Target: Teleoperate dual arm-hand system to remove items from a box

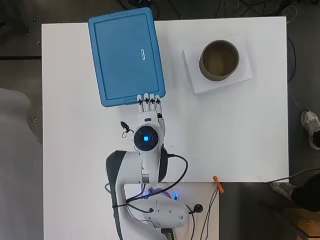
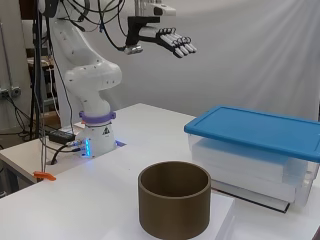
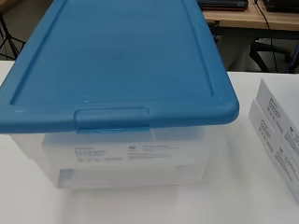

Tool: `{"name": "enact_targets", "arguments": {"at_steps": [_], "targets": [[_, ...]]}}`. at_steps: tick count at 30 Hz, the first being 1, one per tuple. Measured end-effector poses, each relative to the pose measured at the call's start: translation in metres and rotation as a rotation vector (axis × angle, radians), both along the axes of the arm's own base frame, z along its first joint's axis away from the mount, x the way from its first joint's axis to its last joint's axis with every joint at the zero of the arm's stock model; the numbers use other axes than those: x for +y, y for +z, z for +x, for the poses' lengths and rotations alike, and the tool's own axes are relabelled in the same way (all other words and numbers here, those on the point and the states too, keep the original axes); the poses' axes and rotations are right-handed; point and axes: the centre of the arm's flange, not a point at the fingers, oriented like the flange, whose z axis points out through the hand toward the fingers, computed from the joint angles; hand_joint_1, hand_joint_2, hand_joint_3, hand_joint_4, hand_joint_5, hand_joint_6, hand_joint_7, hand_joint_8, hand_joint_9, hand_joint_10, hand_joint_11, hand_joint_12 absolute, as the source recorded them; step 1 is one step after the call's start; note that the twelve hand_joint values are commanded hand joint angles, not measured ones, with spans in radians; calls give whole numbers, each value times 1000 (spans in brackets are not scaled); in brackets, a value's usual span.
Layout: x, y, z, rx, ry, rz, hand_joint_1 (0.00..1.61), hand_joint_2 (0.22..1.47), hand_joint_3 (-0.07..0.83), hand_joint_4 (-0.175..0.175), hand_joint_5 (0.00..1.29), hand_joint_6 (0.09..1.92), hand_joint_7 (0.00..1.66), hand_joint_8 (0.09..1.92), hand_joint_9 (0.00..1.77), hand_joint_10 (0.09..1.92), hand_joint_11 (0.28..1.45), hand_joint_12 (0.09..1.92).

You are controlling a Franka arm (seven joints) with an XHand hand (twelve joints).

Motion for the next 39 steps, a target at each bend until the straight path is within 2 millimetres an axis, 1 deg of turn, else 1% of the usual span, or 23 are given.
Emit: {"name": "enact_targets", "arguments": {"at_steps": [4, 7, 9, 10, 12, 13, 15, 17, 19, 20, 21, 23, 26, 28, 30, 34, 36, 37, 38, 39], "targets": [[9, -51, 20, -19, 46, -14, 64, 962, 11, -10, 279, 87, 234, 87, 300, 87, 394, 87], [18, -87, 33, 21, 89, -42, 90, 966, 9, -20, 283, 87, 232, 87, 296, 87, 391, 87], [23, -103, 40, 46, 111, -69, 188, 946, -2, -25, 266, 87, 235, 87, 294, 87, 392, 87], [24, -112, 44, 64, 118, -75, 265, 929, -9, -25, 256, 87, 242, 87, 300, 87, 394, 87], [27, -129, 55, 102, 132, -88, 459, 943, -2, -23, 236, 87, 252, 87, 310, 87, 395, 87], [28, -137, 61, 119, 140, -94, 512, 950, 1, -23, 220, 87, 251, 87, 312, 87, 394, 87], [29, -151, 74, 155, 156, -105, 566, 963, 6, -24, 194, 87, 246, 87, 312, 87, 388, 87], [31, -166, 91, 191, 180, -124, 571, 958, 3, -24, 176, 87, 235, 87, 309, 87, 387, 87], [34, -176, 101, 205, 207, -156, 554, 944, -4, -24, 166, 87, 230, 87, 307, 87, 388, 87], [36, -178, 104, 203, 224, -182, 572, 971, 9, -25, 163, 87, 229, 87, 307, 87, 389, 87], [39, -179, 105, 194, 245, -215, 610, 1016, 28, -26, 160, 87, 227, 87, 307, 87, 389, 87], [45, -182, 101, 164, 281, -279, 651, 1087, 52, -27, 151, 87, 167, 87, 274, 87, 383, 87], [55, -195, 86, 98, 329, -410, 704, 1164, 39, -20, 139, 87, 121, 87, 240, 87, 376, 87], [62, -211, 72, 26, 358, -492, 725, 1179, 34, -4, 117, 87, 93, 87, 222, 87, 378, 87], [70, -219, 65, -32, 386, -515, 777, 1187, 29, 6, 100, 87, 73, 87, 211, 87, 380, 87], [77, -226, 57, -104, 424, -552, 861, 1202, 23, 16, 78, 87, 44, 87, 187, 87, 365, 87], [80, -225, 57, -144, 415, -589, 894, 1206, 21, 36, 41, 87, 19, 87, 175, 87, 367, 87], [82, -224, 58, -164, 410, -610, 921, 1214, 18, 36, 56, 87, 38, 87, 202, 87, 376, 87], [86, -223, 60, -178, 402, -632, 957, 1234, 17, 12, 153, 87, 162, 87, 316, 87, 407, 87], [89, -221, 63, -183, 388, -653, 1000, 1253, 14, -15, 340, 87, 396, 87, 532, 87, 497, 87]]}}
